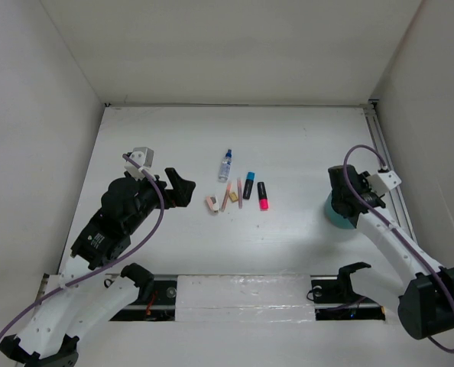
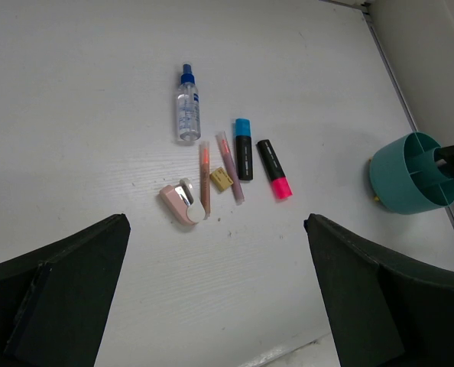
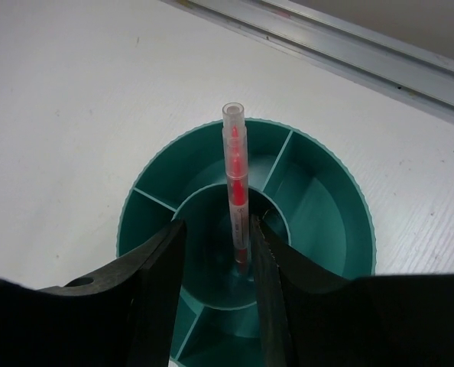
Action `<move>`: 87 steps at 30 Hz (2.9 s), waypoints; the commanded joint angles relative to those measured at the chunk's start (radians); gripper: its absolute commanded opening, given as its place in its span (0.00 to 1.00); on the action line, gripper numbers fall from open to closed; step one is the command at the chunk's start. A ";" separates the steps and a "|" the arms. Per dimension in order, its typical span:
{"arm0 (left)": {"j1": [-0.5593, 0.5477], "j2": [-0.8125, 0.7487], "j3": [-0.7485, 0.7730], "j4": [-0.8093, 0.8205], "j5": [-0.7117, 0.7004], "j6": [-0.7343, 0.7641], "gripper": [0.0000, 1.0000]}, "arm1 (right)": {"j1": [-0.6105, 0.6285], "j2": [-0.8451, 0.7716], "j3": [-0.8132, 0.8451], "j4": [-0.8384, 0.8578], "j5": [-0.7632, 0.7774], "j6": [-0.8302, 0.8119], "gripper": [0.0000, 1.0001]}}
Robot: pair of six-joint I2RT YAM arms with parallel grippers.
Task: Sort the stationery into containers
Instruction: Place the pen in the storage box, then pick up the pen from the center of the board.
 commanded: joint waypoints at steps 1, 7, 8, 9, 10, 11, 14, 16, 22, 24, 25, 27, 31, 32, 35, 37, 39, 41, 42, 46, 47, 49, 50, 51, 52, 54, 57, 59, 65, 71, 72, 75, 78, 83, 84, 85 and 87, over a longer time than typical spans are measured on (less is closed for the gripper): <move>-0.002 -0.007 -0.002 0.041 0.011 0.016 1.00 | 0.025 -0.003 0.041 -0.015 0.034 0.026 0.45; -0.002 -0.007 -0.002 0.041 0.011 0.016 1.00 | 0.049 -0.046 0.052 -0.048 0.034 0.035 0.45; -0.002 -0.007 -0.002 0.041 0.011 0.016 1.00 | 0.062 -0.060 0.064 -0.057 0.034 0.035 0.45; -0.002 -0.007 -0.002 0.041 0.011 0.016 1.00 | 0.062 -0.060 0.064 -0.074 0.034 0.035 0.47; -0.002 -0.007 -0.002 0.041 0.011 0.016 1.00 | 0.072 -0.075 0.081 -0.083 0.034 0.035 0.47; -0.002 -0.007 -0.002 0.041 0.001 0.016 1.00 | 0.088 -0.090 0.098 -0.100 0.034 0.044 0.48; -0.002 -0.007 -0.002 0.032 -0.030 0.007 1.00 | 0.132 -0.103 0.134 -0.140 0.045 0.044 0.55; -0.002 -0.007 -0.002 0.021 -0.100 -0.019 1.00 | 0.166 -0.127 0.147 -0.164 0.063 0.057 0.59; -0.002 0.065 0.024 -0.054 -0.271 -0.100 1.00 | 0.301 -0.127 0.220 -0.213 0.085 0.066 0.66; -0.002 0.076 0.033 -0.054 -0.271 -0.101 1.00 | 0.368 -0.114 0.242 -0.195 0.085 0.029 0.66; -0.002 0.076 0.033 -0.054 -0.271 -0.101 1.00 | 0.396 -0.092 0.254 -0.149 0.085 -0.026 0.68; -0.002 0.076 0.033 -0.054 -0.280 -0.101 1.00 | 0.449 -0.056 0.279 -0.094 0.085 -0.093 0.72; -0.002 0.067 0.033 -0.054 -0.289 -0.110 1.00 | 0.474 0.121 0.389 0.043 -0.093 -0.262 0.72; -0.002 0.067 0.033 -0.054 -0.289 -0.110 1.00 | 0.474 0.209 0.418 0.069 -0.125 -0.294 0.72; -0.002 0.082 0.033 -0.080 -0.337 -0.140 1.00 | 0.494 0.387 0.552 0.090 -0.243 -0.346 0.72; -0.002 0.111 0.043 -0.100 -0.389 -0.159 1.00 | 0.520 0.472 0.622 0.103 -0.331 -0.366 0.72; -0.002 0.122 0.053 -0.137 -0.427 -0.197 1.00 | 0.534 0.599 0.732 0.112 -0.392 -0.406 0.71; -0.002 0.148 0.062 -0.160 -0.481 -0.222 1.00 | 0.549 0.685 0.846 0.094 -0.441 -0.417 0.65; -0.002 0.148 0.062 -0.172 -0.481 -0.222 1.00 | 0.560 0.725 0.877 0.083 -0.452 -0.417 0.63; -0.002 0.136 0.062 -0.172 -0.493 -0.234 1.00 | 0.560 0.888 0.954 0.069 -0.509 -0.426 0.52; -0.002 0.127 0.062 -0.172 -0.493 -0.234 1.00 | 0.560 0.906 0.967 0.069 -0.529 -0.426 0.50; -0.002 0.117 0.062 -0.163 -0.493 -0.234 1.00 | 0.560 0.958 0.986 0.069 -0.549 -0.437 0.50; -0.002 0.117 0.062 -0.163 -0.493 -0.234 1.00 | 0.560 0.972 0.997 0.060 -0.560 -0.448 0.50; -0.002 0.117 0.062 -0.163 -0.493 -0.234 1.00 | 0.560 0.985 0.997 0.060 -0.584 -0.448 0.49; -0.002 0.117 0.062 -0.154 -0.493 -0.234 1.00 | 0.560 0.994 0.997 0.060 -0.584 -0.448 0.49; -0.002 0.117 0.062 -0.154 -0.472 -0.223 1.00 | 0.560 1.006 0.997 0.060 -0.584 -0.448 0.49; -0.002 0.127 0.053 -0.143 -0.452 -0.211 1.00 | 0.560 1.006 0.960 0.070 -0.584 -0.448 0.49; -0.002 0.136 0.053 -0.143 -0.452 -0.202 1.00 | 0.548 1.006 0.949 0.070 -0.593 -0.459 0.48; -0.002 0.136 0.053 -0.134 -0.432 -0.191 1.00 | 0.528 1.025 0.929 0.081 -0.604 -0.482 0.48; -0.002 0.136 0.053 -0.125 -0.423 -0.191 1.00 | 0.510 1.025 0.891 0.109 -0.604 -0.491 0.47; -0.002 0.136 0.053 -0.125 -0.423 -0.182 1.00 | 0.501 1.025 0.882 0.109 -0.613 -0.491 0.47; -0.002 0.136 0.053 -0.125 -0.412 -0.182 1.00 | 0.500 1.025 0.882 0.109 -0.613 -0.500 0.47; -0.002 0.136 0.053 -0.125 -0.412 -0.182 1.00 | 0.500 1.044 0.891 0.109 -0.613 -0.500 0.47; -0.002 0.136 0.053 -0.125 -0.412 -0.182 1.00 | 0.491 1.064 0.891 0.109 -0.635 -0.500 0.47; -0.002 0.136 0.053 -0.125 -0.412 -0.182 1.00 | 0.491 1.065 0.891 0.118 -0.635 -0.500 0.47; -0.002 0.136 0.053 -0.125 -0.412 -0.182 1.00 | 0.491 1.074 0.891 0.118 -0.635 -0.500 0.47; -0.002 0.136 0.053 -0.125 -0.412 -0.182 1.00 | 0.491 1.074 0.891 0.118 -0.635 -0.500 0.45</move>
